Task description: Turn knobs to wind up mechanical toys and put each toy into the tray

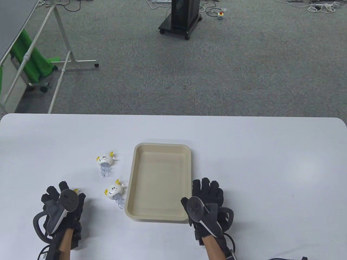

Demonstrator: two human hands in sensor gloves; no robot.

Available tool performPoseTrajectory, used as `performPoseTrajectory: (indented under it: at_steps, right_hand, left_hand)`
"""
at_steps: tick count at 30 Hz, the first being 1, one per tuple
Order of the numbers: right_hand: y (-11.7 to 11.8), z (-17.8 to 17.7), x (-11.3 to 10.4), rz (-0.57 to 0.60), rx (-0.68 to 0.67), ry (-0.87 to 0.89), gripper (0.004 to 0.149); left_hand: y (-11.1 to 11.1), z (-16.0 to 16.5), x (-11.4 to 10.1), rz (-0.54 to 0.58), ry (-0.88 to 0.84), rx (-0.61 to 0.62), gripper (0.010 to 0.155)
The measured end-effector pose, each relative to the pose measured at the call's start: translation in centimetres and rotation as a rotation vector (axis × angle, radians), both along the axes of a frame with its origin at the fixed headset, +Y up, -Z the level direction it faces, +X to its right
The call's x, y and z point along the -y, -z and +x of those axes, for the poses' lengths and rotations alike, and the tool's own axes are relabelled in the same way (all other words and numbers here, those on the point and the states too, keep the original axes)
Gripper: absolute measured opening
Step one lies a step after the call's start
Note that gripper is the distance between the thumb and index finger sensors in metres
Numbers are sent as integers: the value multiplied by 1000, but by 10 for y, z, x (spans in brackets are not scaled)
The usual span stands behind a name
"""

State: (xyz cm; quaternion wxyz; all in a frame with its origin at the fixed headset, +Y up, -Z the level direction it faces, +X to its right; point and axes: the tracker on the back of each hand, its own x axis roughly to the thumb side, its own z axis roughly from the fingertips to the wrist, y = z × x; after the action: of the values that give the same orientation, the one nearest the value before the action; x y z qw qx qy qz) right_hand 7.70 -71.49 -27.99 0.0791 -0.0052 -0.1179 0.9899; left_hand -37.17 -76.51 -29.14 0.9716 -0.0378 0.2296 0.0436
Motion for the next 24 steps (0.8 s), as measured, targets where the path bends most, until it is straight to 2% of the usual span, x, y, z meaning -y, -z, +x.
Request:
performPoseTrajectory:
  at_steps: [5, 8, 12, 15, 20, 24]
  right_hand:
    - [1, 0, 0, -1, 0, 6, 79]
    - [1, 0, 1, -3, 1, 10, 79]
    - [1, 0, 2, -9, 0, 5, 79]
    - [1, 0, 2, -13, 0, 4, 79]
    - [1, 0, 3, -17, 2, 4, 79]
    - [1, 0, 3, -18, 1, 3, 79]
  left_hand:
    - [3, -14, 5, -49, -71, -72, 85]
    - [4, -20, 8, -51, -131, -87, 75]
    - [5, -23, 5, -30, -171, -89, 73]
    - [6, -23, 2, -24, -221, -97, 76]
    - [10, -20, 1, -53, -239, -88, 92]
    - [12, -20, 0, -67, -230, -89, 88]
